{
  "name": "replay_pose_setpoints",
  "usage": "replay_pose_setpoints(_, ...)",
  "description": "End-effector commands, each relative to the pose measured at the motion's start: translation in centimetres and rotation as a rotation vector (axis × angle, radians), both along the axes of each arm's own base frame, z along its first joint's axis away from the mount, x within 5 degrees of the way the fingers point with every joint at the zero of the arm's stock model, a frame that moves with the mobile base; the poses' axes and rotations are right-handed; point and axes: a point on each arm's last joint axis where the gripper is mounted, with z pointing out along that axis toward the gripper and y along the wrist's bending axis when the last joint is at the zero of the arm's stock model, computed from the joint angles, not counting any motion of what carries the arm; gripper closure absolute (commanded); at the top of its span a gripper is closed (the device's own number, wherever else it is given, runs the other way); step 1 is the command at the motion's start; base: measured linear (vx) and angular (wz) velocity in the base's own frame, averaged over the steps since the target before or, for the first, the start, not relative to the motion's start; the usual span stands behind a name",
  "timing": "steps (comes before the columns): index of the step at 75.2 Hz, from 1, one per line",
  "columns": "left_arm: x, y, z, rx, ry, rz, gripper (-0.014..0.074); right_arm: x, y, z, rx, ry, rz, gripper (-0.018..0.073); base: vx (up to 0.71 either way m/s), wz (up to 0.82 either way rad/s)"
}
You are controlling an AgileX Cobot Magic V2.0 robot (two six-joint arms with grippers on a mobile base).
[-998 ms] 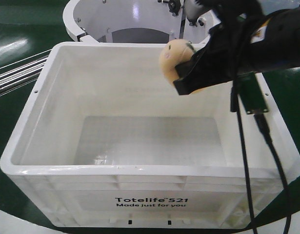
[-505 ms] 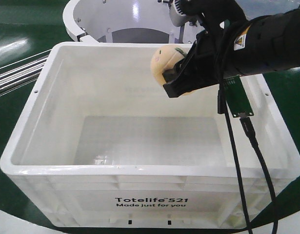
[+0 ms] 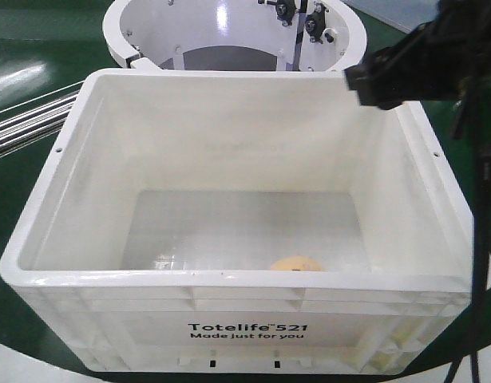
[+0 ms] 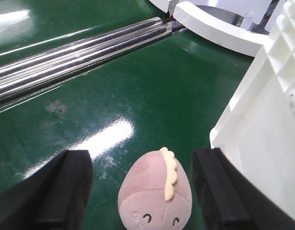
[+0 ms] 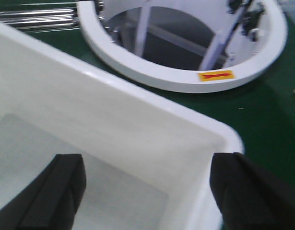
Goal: Place moving items into box and shelve
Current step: 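Grasp the pink plush toy with the left gripper and lift it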
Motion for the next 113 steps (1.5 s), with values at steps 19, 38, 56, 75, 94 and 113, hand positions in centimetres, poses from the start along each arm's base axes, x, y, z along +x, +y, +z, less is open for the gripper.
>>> replay_pose_setpoints(19,1.9,-0.2,1.2,-0.034,-0.1,0.002,0.0041,-0.4,-5.7,1.8,-0.048,-0.037,-0.234,-0.0019,0.0,0.0)
replay_pose_setpoints(38,6.2,-0.3,-2.5,-0.052,0.129,0.023,0.0041,-0.3,-6.0,1.8,-0.046,-0.036,-0.249,-0.0019,0.0,0.0)
replay_pose_setpoints(56,11.0,-0.2,-1.9,-0.035,0.285,0.035,0.0041,-0.4,-6.1,1.7,-0.049,-0.027,-0.25,-0.0019,0.0,0.0)
replay_pose_setpoints(75,13.5,-1.0,-3.5,-0.056,0.653,-0.028,0.0041,-0.3,-6.1,1.7,-0.051,-0.027,-0.25,-0.0019,0.0,0.0)
replay_pose_setpoints(94,14.6,-2.3,-6.8,-0.127,0.775,-0.166,0.0041,0.7,-5.8,0.9,-0.065,0.008,-0.25,-0.0019,0.0,0.0)
replay_pose_setpoints(113,15.3,-2.1,-10.0,-0.112,0.896,-0.165,0.0079,1.6,-5.5,0.1,-0.075,0.04,-0.251,-0.0019,0.0,0.0)
